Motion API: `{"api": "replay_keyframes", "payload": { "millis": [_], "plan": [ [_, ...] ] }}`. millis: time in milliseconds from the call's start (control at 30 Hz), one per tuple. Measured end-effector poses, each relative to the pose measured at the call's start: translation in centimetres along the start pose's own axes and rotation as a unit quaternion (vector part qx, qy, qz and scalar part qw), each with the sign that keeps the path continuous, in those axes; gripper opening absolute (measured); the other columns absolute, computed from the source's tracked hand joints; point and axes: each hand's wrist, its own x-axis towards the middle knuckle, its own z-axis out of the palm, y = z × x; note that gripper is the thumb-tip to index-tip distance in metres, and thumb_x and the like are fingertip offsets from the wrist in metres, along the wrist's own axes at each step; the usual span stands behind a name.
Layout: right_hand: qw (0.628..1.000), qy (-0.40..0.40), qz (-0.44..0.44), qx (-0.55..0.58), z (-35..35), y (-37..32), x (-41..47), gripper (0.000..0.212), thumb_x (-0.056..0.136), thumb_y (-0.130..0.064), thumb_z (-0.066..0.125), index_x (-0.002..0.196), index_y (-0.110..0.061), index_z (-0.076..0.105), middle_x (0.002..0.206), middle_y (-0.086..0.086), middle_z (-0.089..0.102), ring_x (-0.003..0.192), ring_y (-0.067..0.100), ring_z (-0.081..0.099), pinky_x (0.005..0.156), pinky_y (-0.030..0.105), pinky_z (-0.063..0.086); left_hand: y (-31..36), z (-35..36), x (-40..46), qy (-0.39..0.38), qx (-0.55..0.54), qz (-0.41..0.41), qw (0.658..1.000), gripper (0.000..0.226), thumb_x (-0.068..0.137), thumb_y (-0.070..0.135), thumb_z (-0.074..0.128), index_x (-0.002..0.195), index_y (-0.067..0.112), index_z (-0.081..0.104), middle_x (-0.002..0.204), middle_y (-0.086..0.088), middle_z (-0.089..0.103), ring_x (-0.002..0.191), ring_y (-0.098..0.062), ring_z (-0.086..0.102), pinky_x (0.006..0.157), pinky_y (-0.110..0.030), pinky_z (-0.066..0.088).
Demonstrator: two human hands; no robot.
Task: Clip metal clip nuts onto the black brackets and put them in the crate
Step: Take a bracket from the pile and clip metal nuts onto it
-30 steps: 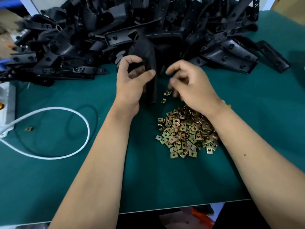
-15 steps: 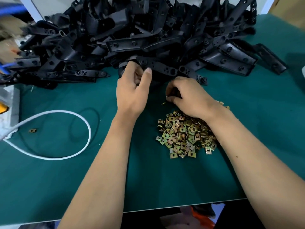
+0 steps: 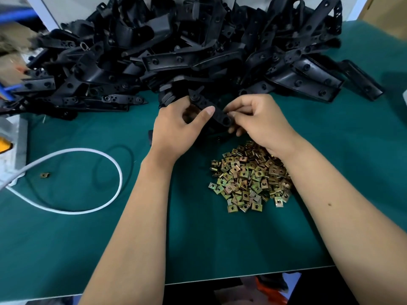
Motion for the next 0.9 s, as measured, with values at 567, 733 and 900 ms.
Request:
{"api": "replay_keyframes", "payload": {
  "millis": [567, 733, 900],
  "plan": [
    [0.985, 0.059, 0.053, 0.152, -0.28, -0.24, -0.01, 0.005, 0.088, -0.008, 0.079, 0.093, -0.01, 0.081, 0.088, 0.015, 0.078, 0.068, 0.011, 0.065, 0.059, 0.022, 0.051, -0.63, -0.19, 0.1, -0.04, -0.019, 0.008, 0.999, 0.047, 0.084, 0.062, 0.065, 0.078, 0.016, 0.062, 0.063, 0.013, 0.056, 0.063, -0.008, 0.052, 0.061, -0.028, 0.04],
    [0.986, 0.055, 0.037, 0.15, 0.02, -0.24, -0.08, 0.005, 0.087, -0.008, 0.08, 0.092, -0.01, 0.081, 0.086, 0.014, 0.078, 0.067, 0.011, 0.065, 0.059, 0.021, 0.052, -0.59, -0.14, 0.08, -0.038, -0.008, 0.008, 0.999, 0.043, 0.085, 0.06, 0.066, 0.071, 0.021, 0.054, 0.057, 0.02, 0.051, 0.058, -0.007, 0.047, 0.057, -0.028, 0.035],
    [0.987, 0.058, 0.03, 0.145, 0.41, -0.27, -0.13, 0.008, 0.085, -0.007, 0.082, 0.091, -0.013, 0.08, 0.079, 0.006, 0.077, 0.065, 0.01, 0.064, 0.058, 0.02, 0.051, -0.43, -0.09, 0.07, -0.036, 0.011, 0.008, 0.999, 0.042, 0.087, 0.059, 0.067, 0.068, 0.026, 0.049, 0.057, 0.022, 0.051, 0.057, -0.006, 0.046, 0.054, -0.023, 0.031]
  ]
}}
